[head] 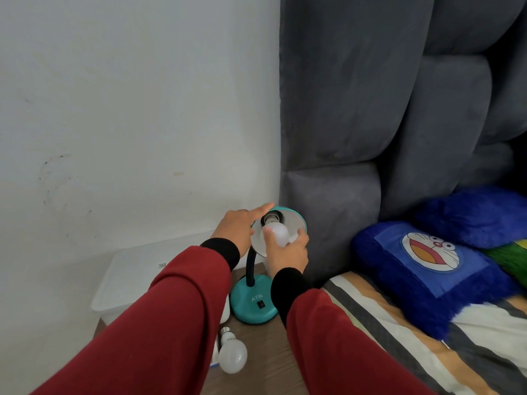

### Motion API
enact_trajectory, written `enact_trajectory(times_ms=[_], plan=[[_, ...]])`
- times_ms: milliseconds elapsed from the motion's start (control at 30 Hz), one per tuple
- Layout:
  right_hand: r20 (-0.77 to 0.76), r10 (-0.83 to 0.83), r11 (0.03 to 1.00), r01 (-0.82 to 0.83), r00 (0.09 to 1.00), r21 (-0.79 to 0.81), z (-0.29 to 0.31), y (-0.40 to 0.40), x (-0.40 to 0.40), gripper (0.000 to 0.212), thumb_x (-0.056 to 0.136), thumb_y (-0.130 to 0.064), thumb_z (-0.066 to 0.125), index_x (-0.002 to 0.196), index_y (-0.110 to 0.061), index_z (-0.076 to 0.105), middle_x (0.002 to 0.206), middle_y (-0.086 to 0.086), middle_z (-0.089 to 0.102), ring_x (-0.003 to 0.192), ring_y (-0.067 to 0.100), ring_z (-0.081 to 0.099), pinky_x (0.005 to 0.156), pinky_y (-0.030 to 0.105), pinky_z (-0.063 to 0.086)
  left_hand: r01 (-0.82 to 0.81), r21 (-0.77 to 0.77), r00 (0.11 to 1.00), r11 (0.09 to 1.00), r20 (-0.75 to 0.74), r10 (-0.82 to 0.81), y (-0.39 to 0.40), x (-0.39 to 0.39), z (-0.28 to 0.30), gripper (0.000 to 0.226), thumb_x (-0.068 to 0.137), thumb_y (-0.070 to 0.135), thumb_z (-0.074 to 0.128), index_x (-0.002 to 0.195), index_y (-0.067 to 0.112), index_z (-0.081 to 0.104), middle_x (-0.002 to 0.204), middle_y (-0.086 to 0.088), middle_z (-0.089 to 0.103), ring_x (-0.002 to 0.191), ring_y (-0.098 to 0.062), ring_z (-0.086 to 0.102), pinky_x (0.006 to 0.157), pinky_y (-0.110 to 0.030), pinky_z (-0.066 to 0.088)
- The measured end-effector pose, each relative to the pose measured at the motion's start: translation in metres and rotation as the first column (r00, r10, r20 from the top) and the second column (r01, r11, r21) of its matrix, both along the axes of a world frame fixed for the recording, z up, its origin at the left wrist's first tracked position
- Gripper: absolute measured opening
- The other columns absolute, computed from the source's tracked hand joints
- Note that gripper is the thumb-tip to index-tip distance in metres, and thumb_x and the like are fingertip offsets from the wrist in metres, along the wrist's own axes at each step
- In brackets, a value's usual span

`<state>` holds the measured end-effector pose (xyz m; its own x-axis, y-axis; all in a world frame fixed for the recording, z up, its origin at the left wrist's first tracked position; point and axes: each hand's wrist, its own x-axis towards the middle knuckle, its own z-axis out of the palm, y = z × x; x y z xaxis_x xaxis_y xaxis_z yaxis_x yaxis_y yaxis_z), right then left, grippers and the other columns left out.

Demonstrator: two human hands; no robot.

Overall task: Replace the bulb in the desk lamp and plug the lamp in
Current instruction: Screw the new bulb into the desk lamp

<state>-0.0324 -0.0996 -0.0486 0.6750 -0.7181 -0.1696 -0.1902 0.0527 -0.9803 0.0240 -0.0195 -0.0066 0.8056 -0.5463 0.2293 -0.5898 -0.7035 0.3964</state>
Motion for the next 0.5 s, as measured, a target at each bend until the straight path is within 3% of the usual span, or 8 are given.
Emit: enact_trajectory(times_ms=[100,167,233,300,367,433,500], plan=[[-0.009,0.024,0.999,-0.025,1.0,-0.048,-0.0005,0.002,0.0011,0.065,0.08,-0.032,0.07,0.135,-0.021,0.036,0.129,0.018,0.048,0.115,0.034,0.053,0.094,0.038,0.046,0.003,0.002,1.0,1.0,0.0,-0.003,0.0005,-0.0003,0.0009,0.075,0.093,-0.01,0.038,0.143,0.045,0.027,0.093,0.001,0.046,0.085,-0.013,0.052,0.09,-0.021,0.043],[0.031,-0.026,0.995,0.023,0.999,0.099,0.0037,0.0067,0.0028,0.061,0.084,-0.046,0.06,0.131,-0.013,0.041,0.123,0.02,0.055,0.107,0.035,0.061,0.092,0.041,0.052,0.005,0.001,1.0,1.0,0.001,-0.005,0.0014,-0.0007,0.0013,0.074,0.093,-0.009,0.038,0.144,0.044,0.027,0.094,0.001,0.046,0.086,-0.014,0.054,0.09,-0.02,0.043],[0.011,-0.045,0.977,0.042,0.999,0.21,0.0054,0.009,0.0039,0.07,0.085,-0.059,0.047,0.133,-0.008,0.043,0.122,0.02,0.057,0.103,0.036,0.064,0.091,0.044,0.054,0.003,-0.001,1.0,1.0,0.0,-0.003,0.0014,-0.0009,0.0011,0.073,0.094,-0.009,0.037,0.144,0.044,0.027,0.098,-0.003,0.051,0.093,-0.017,0.057,0.094,-0.022,0.044],[0.006,-0.024,0.989,0.023,1.0,0.143,0.0042,0.0076,0.0023,0.075,0.082,-0.058,0.053,0.14,-0.015,0.034,0.128,0.02,0.052,0.112,0.035,0.058,0.096,0.044,0.051,0.0,0.009,1.0,1.0,0.003,0.0,0.001,-0.0004,0.0006,0.074,0.093,-0.009,0.038,0.144,0.044,0.026,0.102,-0.006,0.053,0.097,-0.018,0.058,0.095,-0.023,0.044],[-0.012,-0.004,1.0,0.004,1.0,0.022,0.0005,0.0029,0.0021,0.076,0.079,-0.044,0.066,0.141,-0.021,0.028,0.13,0.019,0.049,0.118,0.035,0.052,0.099,0.04,0.046,-0.001,0.009,1.0,1.0,-0.005,0.001,0.0004,-0.0004,0.0003,0.076,0.094,-0.01,0.037,0.144,0.045,0.025,0.096,-0.002,0.048,0.089,-0.015,0.054,0.09,-0.019,0.042],[0.0,-0.011,0.999,0.011,1.0,0.033,0.0009,0.0013,0.0027,0.063,0.081,-0.042,0.065,0.133,-0.019,0.037,0.126,0.018,0.053,0.112,0.034,0.057,0.093,0.039,0.05,0.001,0.002,1.0,1.0,-0.009,-0.001,0.0005,-0.0005,0.0006,0.076,0.094,-0.011,0.036,0.144,0.045,0.025,0.094,0.002,0.045,0.087,-0.012,0.052,0.085,-0.015,0.039],[0.0,-0.035,0.992,0.034,0.999,0.122,0.0039,0.0039,0.0033,0.061,0.087,-0.055,0.049,0.129,-0.011,0.045,0.12,0.02,0.059,0.101,0.034,0.065,0.078,0.037,0.057,0.001,-0.003,1.0,1.0,-0.005,-0.001,0.0011,-0.0003,0.0009,0.074,0.094,-0.01,0.038,0.144,0.044,0.026,0.095,0.002,0.045,0.089,-0.011,0.051,0.088,-0.016,0.04]])
